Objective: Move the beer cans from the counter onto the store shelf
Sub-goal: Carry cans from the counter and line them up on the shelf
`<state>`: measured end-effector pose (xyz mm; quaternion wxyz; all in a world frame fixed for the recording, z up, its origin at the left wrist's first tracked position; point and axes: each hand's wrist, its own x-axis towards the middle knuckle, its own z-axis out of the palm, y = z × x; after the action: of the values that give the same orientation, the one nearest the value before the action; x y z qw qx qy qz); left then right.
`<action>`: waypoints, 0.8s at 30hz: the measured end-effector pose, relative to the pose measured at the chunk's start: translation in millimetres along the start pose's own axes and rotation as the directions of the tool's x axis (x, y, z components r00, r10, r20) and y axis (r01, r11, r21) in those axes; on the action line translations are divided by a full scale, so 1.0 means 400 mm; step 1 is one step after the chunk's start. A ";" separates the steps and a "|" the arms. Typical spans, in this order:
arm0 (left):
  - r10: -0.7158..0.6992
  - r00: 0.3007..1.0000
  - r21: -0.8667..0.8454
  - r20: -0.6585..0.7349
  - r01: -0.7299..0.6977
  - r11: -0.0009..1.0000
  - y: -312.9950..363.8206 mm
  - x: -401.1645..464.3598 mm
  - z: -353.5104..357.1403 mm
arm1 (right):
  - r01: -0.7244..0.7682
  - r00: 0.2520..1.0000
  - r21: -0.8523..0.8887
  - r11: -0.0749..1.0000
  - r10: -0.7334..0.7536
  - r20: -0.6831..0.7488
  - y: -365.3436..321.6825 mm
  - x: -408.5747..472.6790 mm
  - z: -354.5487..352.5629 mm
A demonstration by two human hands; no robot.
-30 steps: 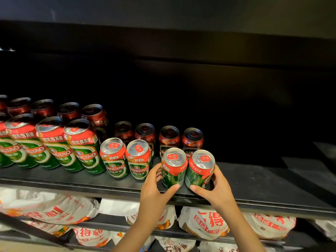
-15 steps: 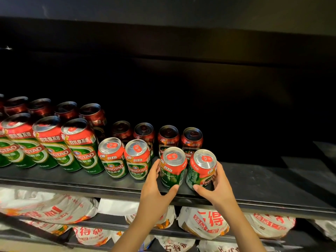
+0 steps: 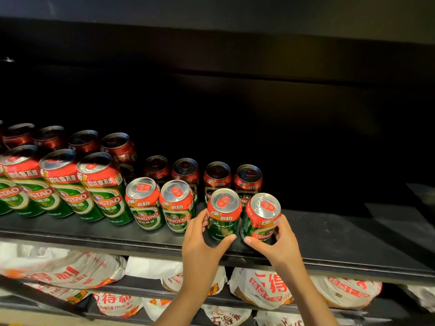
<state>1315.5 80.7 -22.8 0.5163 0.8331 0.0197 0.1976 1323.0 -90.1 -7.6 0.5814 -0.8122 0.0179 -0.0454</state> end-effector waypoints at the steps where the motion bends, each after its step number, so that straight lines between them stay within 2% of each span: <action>1: 0.020 1.000 0.010 0.004 -0.020 1.000 0.000 0.001 0.001 | -0.004 1.000 -0.001 1.000 0.004 0.004 -0.001 -0.001 -0.001; 4: 0.043 0.998 0.013 0.054 -0.044 0.999 -0.012 0.005 -0.007 | -0.015 0.999 -0.010 1.000 0.015 0.033 0.002 -0.001 -0.006; 9: -0.006 0.970 -0.021 0.242 0.011 1.000 -0.031 0.018 -0.029 | -0.046 0.998 -0.020 0.999 0.047 0.048 0.008 0.001 -0.006; 18: -0.004 0.998 -0.029 0.060 0.005 1.000 -0.013 0.003 -0.014 | -0.034 0.999 0.005 0.999 0.034 0.020 0.017 0.003 -0.003; 24: 0.051 0.992 0.031 0.113 -0.055 0.998 -0.015 0.004 -0.014 | -0.025 0.999 0.012 1.000 0.025 0.021 0.026 0.006 -0.005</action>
<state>1315.9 88.7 -25.5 0.4970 0.8517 -0.0282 0.1636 1325.6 -95.4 -16.7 0.5870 -0.8088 0.0216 -0.0296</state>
